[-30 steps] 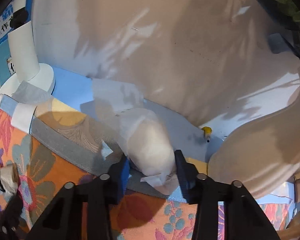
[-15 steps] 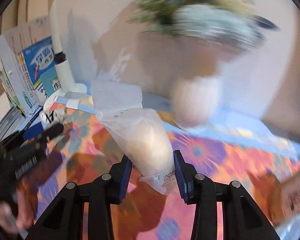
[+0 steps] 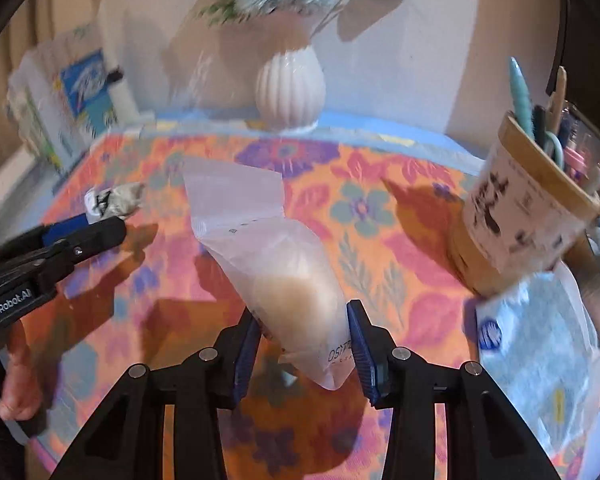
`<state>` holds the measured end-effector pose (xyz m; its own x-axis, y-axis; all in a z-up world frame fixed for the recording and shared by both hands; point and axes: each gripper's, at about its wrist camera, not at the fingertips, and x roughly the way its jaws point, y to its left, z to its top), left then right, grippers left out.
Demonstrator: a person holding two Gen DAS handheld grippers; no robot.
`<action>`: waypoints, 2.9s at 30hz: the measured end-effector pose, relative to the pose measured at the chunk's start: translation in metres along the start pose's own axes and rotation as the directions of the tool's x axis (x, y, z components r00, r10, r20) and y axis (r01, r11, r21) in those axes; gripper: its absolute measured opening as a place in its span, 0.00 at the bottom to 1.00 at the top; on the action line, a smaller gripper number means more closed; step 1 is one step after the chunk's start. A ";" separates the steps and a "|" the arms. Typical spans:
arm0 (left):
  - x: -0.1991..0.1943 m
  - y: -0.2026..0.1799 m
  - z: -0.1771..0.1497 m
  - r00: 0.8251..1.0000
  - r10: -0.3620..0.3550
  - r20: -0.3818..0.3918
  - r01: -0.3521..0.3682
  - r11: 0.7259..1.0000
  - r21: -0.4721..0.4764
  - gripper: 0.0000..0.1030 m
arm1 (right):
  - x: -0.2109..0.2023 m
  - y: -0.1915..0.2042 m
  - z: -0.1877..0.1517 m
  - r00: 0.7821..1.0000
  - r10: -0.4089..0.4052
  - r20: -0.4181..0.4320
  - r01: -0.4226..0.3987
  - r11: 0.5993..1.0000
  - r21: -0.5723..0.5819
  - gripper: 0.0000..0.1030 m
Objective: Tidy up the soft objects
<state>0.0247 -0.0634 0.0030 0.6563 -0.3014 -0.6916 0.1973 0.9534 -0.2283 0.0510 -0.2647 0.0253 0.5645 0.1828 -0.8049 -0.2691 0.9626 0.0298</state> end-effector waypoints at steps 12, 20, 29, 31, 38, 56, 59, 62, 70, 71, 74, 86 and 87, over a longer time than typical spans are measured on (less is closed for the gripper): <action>0.007 -0.003 -0.013 0.998 0.061 -0.021 -0.061 0.998 0.008 0.42 | -0.002 -0.033 -0.056 0.982 0.186 -0.038 -0.178 0.971 0.157 0.76; 0.011 0.000 -0.012 0.996 0.075 -0.042 -0.076 0.997 -0.005 0.42 | 0.001 -0.016 -0.038 0.953 0.301 -0.014 -0.292 0.934 0.205 0.77; 0.011 -0.001 -0.013 0.995 0.090 -0.044 -0.090 0.996 0.003 0.42 | 0.016 -0.011 -0.036 0.955 0.296 0.015 -0.291 0.930 0.226 0.40; 0.011 -0.004 -0.013 0.994 0.097 -0.040 -0.096 0.995 0.017 0.42 | 0.012 -0.013 -0.038 0.954 0.298 0.029 -0.297 0.928 0.226 0.40; -0.013 -0.055 0.012 0.997 0.065 0.031 -0.068 0.992 0.109 0.42 | -0.026 -0.019 -0.035 0.975 0.195 0.104 -0.211 0.962 0.174 0.39; 0.008 -0.334 0.083 0.947 -0.318 0.041 0.260 0.839 0.478 0.42 | -0.211 -0.254 -0.016 0.889 -0.277 0.364 0.015 0.813 0.582 0.40; 0.035 -0.356 0.077 0.940 -0.342 -0.015 0.309 0.829 0.465 0.42 | -0.208 -0.300 -0.019 0.898 -0.306 0.316 0.025 0.753 0.657 0.40; 0.053 -0.371 0.066 0.937 -0.345 -0.046 0.326 0.821 0.468 0.42 | -0.194 -0.331 -0.022 0.918 -0.287 0.273 0.015 0.713 0.701 0.40; 0.094 -0.381 0.048 0.945 -0.297 -0.136 0.326 0.827 0.459 0.51 | -0.144 -0.378 -0.026 0.952 -0.252 0.172 0.033 0.645 0.763 0.65; 0.098 -0.379 0.047 0.943 -0.297 -0.153 0.334 0.831 0.444 0.56 | -0.139 -0.383 -0.026 0.957 -0.237 0.169 0.022 0.637 0.771 0.68; 0.101 -0.370 0.044 0.934 -0.314 -0.170 0.357 0.839 0.410 0.67 | -0.128 -0.392 -0.032 0.971 -0.181 0.156 -0.013 0.612 0.791 0.72; 0.021 -0.330 0.049 0.923 -0.380 -0.069 0.370 0.820 0.437 0.72 | -0.174 -0.352 -0.061 0.963 -0.161 0.217 -0.082 0.592 0.802 0.73; 0.007 -0.319 0.051 0.921 -0.387 -0.045 0.367 0.825 0.430 0.72 | -0.180 -0.345 -0.060 0.959 -0.166 0.228 -0.085 0.602 0.794 0.74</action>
<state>0.0036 -0.3691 0.1060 0.4956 -0.6472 -0.5792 0.7169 0.6813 -0.1479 -0.0043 -0.6415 0.1245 0.7642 0.0615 -0.6421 0.4095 0.7229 0.5565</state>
